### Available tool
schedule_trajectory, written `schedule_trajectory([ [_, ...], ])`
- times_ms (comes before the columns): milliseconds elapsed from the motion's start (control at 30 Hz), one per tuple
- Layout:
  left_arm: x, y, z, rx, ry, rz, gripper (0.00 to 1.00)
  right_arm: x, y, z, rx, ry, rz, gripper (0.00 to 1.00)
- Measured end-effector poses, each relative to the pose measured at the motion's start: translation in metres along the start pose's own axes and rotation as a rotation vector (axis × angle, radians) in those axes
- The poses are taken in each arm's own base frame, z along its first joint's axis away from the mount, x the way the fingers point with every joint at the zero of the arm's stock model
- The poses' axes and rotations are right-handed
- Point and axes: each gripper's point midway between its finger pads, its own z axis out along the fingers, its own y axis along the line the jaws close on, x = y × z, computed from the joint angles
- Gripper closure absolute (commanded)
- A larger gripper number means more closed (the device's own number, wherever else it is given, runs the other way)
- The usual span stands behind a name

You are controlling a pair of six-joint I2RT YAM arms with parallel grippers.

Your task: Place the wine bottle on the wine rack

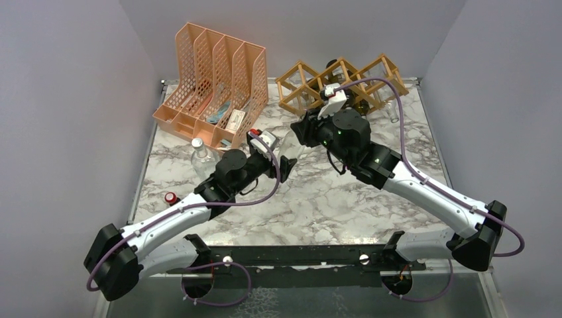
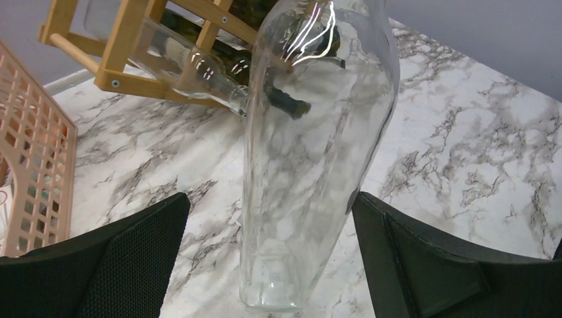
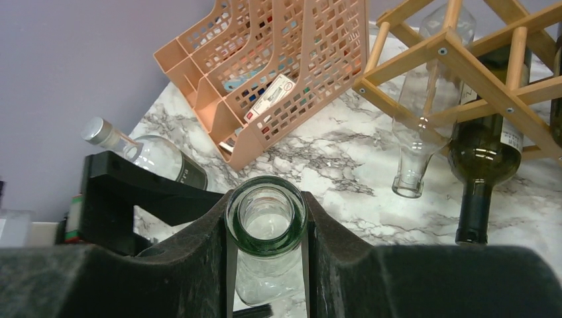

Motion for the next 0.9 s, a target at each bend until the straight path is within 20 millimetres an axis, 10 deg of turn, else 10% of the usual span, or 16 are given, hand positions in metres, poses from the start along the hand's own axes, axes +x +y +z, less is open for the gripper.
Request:
schedule_trajectory([
  [500, 0.027, -0.011, 0.035, 0.069, 0.015, 0.069, 0.31, 0.001, -0.001, -0.008, 0.008, 0.02, 0.059, 0.99],
  [700, 0.022, -0.017, 0.038, 0.09, -0.014, 0.114, 0.73, -0.007, -0.001, -0.016, 0.004, 0.003, 0.074, 0.97],
  [767, 0.022, -0.017, 0.039, 0.091, -0.015, 0.125, 0.97, -0.006, -0.001, -0.018, 0.005, 0.008, 0.073, 0.82],
  [900, 0.02, -0.017, 0.039, 0.092, -0.022, 0.164, 1.0, -0.005, -0.003, -0.023, 0.006, 0.016, 0.077, 0.38],
])
